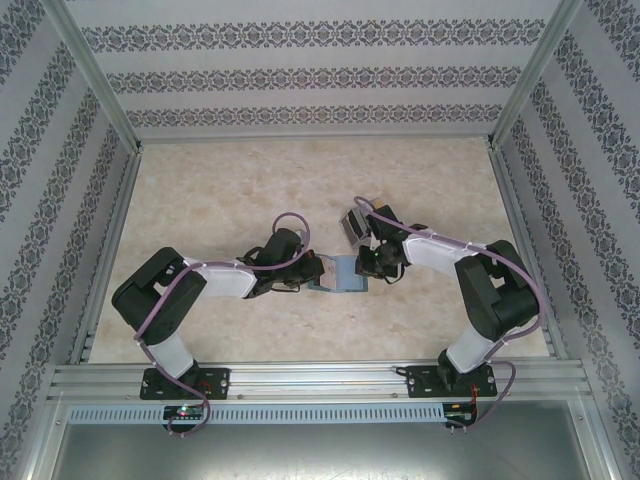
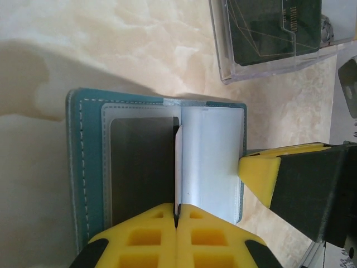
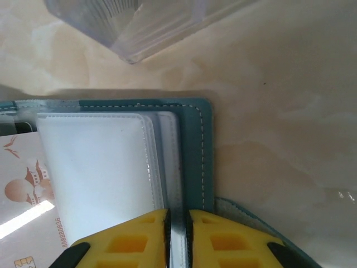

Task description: Put the credit cards into the card holder

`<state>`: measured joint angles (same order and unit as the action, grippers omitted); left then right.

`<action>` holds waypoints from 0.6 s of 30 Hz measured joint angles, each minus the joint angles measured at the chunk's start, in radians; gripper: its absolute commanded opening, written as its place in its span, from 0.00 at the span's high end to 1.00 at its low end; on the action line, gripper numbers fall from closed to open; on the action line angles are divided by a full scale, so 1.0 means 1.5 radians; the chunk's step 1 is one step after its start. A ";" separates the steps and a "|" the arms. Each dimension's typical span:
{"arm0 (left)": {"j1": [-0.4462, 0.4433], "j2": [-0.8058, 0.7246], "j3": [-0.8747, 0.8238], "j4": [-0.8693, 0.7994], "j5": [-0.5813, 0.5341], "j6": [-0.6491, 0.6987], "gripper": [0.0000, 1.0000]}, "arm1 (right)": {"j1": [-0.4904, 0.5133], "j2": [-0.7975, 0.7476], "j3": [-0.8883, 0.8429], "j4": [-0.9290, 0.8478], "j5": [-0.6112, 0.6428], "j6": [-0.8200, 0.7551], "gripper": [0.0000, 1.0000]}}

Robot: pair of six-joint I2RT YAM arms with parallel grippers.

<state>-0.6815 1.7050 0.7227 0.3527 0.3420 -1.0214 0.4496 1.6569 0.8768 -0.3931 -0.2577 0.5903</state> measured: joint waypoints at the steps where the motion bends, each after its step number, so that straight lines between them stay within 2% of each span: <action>1: 0.000 -0.003 -0.004 0.000 -0.003 0.000 1.00 | 0.000 0.000 0.000 0.000 0.002 0.000 0.83; 12: 0.000 -0.024 -0.010 0.005 -0.002 0.000 1.00 | 0.000 0.001 0.000 0.000 0.007 -0.003 0.84; 18: 0.000 0.012 -0.010 0.054 0.019 -0.013 1.00 | 0.000 0.001 0.000 -0.001 0.011 -0.005 0.84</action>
<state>-0.6815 1.7229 0.7074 0.4343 0.3706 -1.0405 0.4500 1.6581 0.8768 -0.3939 -0.2417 0.5823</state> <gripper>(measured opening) 0.050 0.155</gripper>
